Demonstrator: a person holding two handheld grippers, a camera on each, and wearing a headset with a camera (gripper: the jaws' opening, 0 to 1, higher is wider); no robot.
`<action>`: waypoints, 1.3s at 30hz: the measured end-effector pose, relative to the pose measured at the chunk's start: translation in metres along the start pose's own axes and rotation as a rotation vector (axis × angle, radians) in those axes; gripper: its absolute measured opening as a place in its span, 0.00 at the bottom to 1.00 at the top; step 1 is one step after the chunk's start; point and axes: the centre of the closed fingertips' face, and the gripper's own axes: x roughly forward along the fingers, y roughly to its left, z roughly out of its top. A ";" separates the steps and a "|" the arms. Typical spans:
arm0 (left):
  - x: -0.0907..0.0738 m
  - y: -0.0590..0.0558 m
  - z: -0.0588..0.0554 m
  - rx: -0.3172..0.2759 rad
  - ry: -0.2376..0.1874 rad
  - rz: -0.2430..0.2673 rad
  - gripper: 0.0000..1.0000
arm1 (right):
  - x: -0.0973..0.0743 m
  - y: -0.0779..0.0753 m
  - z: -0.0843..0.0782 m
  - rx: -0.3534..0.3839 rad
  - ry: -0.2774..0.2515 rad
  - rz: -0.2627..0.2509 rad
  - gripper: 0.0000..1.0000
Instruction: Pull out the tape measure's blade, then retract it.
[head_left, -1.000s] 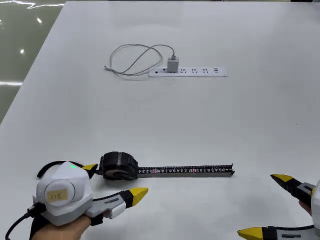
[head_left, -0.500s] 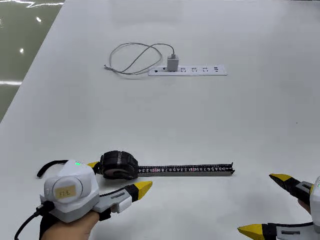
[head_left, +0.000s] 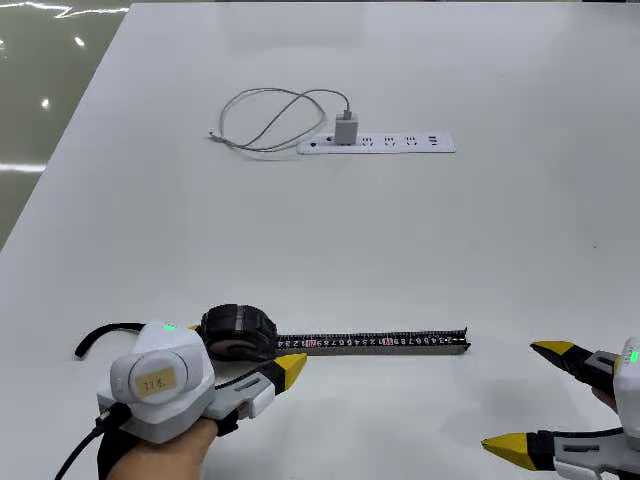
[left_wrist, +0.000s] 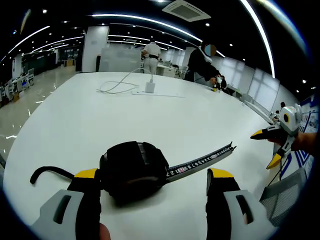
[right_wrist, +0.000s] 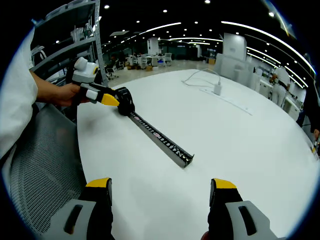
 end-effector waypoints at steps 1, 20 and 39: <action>0.000 0.000 0.000 -0.004 -0.002 0.006 0.85 | 0.000 -0.001 0.001 -0.005 0.002 -0.001 0.77; 0.007 0.014 -0.001 -0.004 0.004 0.120 0.72 | 0.012 -0.022 0.015 -0.155 0.067 0.048 0.57; 0.014 0.024 -0.002 -0.077 0.004 0.157 0.66 | 0.029 -0.040 0.018 -0.235 0.138 0.114 0.42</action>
